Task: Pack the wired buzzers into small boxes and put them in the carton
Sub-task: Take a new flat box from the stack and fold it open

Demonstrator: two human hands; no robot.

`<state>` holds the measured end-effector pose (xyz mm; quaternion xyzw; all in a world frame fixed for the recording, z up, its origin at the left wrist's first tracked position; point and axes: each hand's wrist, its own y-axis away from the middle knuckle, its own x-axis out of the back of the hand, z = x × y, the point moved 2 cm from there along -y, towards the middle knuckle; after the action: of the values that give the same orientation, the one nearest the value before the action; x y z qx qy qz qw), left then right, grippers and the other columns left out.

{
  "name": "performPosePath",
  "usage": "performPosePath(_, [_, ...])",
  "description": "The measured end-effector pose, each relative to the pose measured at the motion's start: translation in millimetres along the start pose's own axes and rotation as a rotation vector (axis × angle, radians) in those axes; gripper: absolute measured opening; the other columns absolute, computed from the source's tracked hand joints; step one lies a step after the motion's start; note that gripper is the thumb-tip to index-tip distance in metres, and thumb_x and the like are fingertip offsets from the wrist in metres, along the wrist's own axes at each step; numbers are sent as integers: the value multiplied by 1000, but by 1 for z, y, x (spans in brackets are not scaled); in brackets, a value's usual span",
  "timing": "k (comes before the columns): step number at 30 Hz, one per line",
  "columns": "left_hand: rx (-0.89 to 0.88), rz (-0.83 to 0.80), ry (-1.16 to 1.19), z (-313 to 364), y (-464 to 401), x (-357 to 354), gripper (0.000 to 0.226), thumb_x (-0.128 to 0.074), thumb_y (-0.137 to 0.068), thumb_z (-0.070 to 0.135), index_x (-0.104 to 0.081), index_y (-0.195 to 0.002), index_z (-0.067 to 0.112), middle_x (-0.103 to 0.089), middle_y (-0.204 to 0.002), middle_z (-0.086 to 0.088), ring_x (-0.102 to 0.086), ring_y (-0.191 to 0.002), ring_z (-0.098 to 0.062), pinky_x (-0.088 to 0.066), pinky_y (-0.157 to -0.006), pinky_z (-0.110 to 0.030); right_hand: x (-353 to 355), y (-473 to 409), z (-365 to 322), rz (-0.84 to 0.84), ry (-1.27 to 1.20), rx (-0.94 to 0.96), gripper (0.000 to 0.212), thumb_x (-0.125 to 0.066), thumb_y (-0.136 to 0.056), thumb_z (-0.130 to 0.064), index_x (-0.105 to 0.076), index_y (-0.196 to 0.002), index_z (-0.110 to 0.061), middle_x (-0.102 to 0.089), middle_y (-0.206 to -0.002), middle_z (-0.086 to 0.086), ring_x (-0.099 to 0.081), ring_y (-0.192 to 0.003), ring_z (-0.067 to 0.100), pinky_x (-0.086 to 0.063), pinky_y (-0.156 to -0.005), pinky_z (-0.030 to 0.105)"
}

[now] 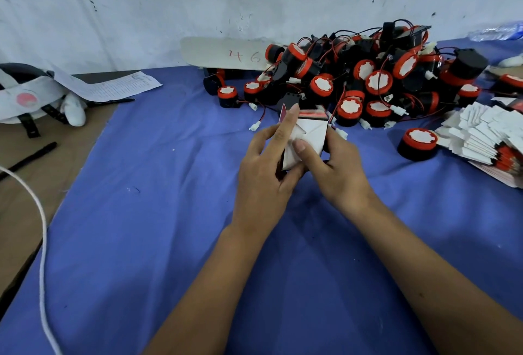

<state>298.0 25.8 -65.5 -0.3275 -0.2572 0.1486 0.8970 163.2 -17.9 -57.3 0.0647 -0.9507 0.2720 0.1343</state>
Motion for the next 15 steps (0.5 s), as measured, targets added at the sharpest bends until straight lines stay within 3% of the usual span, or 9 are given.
performPosePath(3, [-1, -47, -16, -3, -2, 3, 80, -78, -86, 27, -41, -155, 42, -53, -130, 9, -61, -84, 2, -46, -69, -5, 2, 0, 4, -1, 22, -24, 23, -53, -89, -64, -56, -107, -49, -66, -96, -40, -66, -93, -7, -50, -71, 11])
performPosePath(6, [31, -123, -52, -11, -3, 9, 98, -89, -75, 24, -38, -155, 47, -50, -130, 8, -63, -83, -4, -47, -73, -6, 3, -1, 9, -6, 90, -33, 26, -50, -90, -65, -60, -93, -41, -72, -84, -9, -65, -78, 4, -47, -61, 15])
performPosePath(8, [67, -116, -117, -14, -4, 12, 95, -85, -74, 30, -37, -154, 49, -49, -130, 8, -60, -80, -9, -44, -75, -5, 2, -1, 13, -37, 143, -34, 28, -49, -91, -64, -59, -85, -38, -68, -73, -3, -62, -73, 9, -47, -57, 18])
performPosePath(11, [98, -116, -113, -12, -3, 13, 80, -72, -71, 44, -45, -146, 46, -49, -130, 7, -64, -78, -16, -46, -72, -9, 0, -1, 16, -82, 179, -64, 30, -50, -94, -55, -63, -100, -29, -67, -76, -14, -62, -78, -2, -47, -61, 14])
performPosePath(15, [100, -103, -152, -12, -3, 13, 76, -68, -68, 38, -47, -141, 45, -48, -133, 5, -60, -73, -14, -41, -71, -3, -1, -2, 21, -104, 215, -90, 36, -54, -103, -40, -52, -134, -22, -61, -93, -25, -59, -86, -12, -44, -70, 4])
